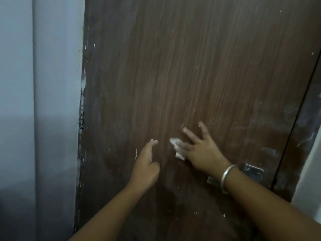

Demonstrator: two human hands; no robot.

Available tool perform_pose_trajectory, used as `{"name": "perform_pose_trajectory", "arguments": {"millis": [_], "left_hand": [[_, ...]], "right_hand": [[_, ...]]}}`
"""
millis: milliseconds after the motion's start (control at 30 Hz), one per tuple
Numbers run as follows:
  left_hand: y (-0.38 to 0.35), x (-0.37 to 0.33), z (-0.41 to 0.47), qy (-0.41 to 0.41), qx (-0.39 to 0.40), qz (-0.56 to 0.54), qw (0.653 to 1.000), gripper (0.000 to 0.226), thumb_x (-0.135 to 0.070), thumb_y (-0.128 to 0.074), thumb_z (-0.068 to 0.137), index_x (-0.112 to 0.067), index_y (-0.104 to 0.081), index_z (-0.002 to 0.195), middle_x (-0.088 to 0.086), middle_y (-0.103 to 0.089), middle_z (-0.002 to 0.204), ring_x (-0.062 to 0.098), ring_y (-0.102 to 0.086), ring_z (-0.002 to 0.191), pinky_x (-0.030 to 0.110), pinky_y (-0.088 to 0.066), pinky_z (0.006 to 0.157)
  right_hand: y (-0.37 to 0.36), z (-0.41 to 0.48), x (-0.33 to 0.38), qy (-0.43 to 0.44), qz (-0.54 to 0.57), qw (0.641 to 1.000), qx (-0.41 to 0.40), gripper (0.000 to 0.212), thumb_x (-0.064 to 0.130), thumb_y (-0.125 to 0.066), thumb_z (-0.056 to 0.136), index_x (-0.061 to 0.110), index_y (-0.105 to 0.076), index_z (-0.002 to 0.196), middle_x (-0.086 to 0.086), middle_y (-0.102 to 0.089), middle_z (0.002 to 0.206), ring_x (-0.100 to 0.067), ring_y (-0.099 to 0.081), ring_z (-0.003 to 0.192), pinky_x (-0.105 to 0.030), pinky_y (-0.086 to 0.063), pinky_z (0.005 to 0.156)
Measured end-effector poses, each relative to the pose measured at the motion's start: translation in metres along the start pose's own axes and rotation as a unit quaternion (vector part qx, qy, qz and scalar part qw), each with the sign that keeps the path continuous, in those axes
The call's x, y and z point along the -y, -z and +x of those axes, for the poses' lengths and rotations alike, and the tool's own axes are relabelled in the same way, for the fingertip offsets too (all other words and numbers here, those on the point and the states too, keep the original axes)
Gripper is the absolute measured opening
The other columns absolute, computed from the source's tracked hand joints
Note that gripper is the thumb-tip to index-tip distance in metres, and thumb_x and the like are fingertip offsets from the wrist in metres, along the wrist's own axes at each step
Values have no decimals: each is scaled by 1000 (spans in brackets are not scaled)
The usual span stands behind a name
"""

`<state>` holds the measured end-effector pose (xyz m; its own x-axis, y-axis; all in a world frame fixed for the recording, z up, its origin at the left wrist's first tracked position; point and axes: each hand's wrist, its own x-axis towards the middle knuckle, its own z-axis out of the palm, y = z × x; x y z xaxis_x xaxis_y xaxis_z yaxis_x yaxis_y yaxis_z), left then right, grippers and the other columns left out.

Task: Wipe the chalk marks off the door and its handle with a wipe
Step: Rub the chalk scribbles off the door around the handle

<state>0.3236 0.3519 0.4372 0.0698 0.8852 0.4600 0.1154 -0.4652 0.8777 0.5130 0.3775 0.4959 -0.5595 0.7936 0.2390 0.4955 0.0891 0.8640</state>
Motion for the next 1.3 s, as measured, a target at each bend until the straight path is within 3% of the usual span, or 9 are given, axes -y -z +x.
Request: {"name": "perform_pose_trajectory", "arguments": {"millis": [200,300,400,667,767,867,1000,1167,1300], "left_hand": [[-12,5,1,6,17,0,1000,68,14,-39,82,-23,-34,139,-6,-21,153,0,-16,135,29,-23,114],[-23,6,1,5,29,-10,1000,65,10,-45,84,-26,-35,137,-8,-23,152,6,-21,138,34,-29,113],[-32,6,1,-7,36,-16,999,62,6,-51,85,-28,-37,134,-9,-25,151,5,-24,137,29,-30,111],[-27,6,-3,0,49,19,999,68,14,-40,81,-24,-36,137,-5,-22,153,4,-17,137,23,-24,110],[-33,4,-6,8,57,6,998,67,13,-42,82,-25,-35,137,-3,-23,153,15,-24,139,41,-33,110],[-42,2,-13,8,78,-8,997,67,12,-43,83,-27,-34,137,-4,-24,153,20,-31,137,47,-39,106],[-49,-1,-19,0,85,6,996,69,14,-40,82,-23,-33,139,-4,-21,154,9,-19,140,25,-28,109],[-59,-5,-26,10,103,-11,995,69,14,-41,82,-23,-32,139,-2,-23,153,19,-29,138,46,-38,106],[-71,-9,-31,14,115,-29,993,68,13,-43,82,-24,-34,138,-2,-24,153,20,-33,136,48,-40,104]], "right_hand": [[13,-25,-59,-248,44,961,-112,53,31,-26,91,13,-46,136,-11,-45,143,-42,-30,135,-71,-2,103],[3,-35,-44,-36,-17,997,-68,50,25,-26,88,28,-59,125,1,-54,136,-37,-38,132,-70,-19,100],[-8,-47,-27,112,-10,990,84,48,35,-18,94,44,-45,132,17,-34,148,-31,-5,144,-67,17,102],[4,-87,-53,-260,58,958,-108,36,21,-41,88,20,-66,114,-6,-62,125,-47,-41,126,-71,-8,102],[0,-93,-36,-245,42,957,-148,21,12,-61,84,9,-70,103,-16,-66,114,-43,-55,115,-63,-32,100],[-2,-108,-22,-205,41,970,-123,6,11,-71,74,8,-73,79,-15,-71,89,-35,-66,84,-40,-52,69],[9,-134,-27,-340,102,935,16,21,16,-48,88,14,-69,86,-8,-67,84,-28,-63,79,-30,-49,62],[22,-150,-16,-399,150,905,14,19,0,-76,58,4,-63,72,-13,-57,60,-29,-54,48,-22,-28,45],[9,-148,-2,-298,205,928,92,23,27,-63,82,18,-61,103,-6,-62,96,-25,-58,87,-30,-45,64]]}}
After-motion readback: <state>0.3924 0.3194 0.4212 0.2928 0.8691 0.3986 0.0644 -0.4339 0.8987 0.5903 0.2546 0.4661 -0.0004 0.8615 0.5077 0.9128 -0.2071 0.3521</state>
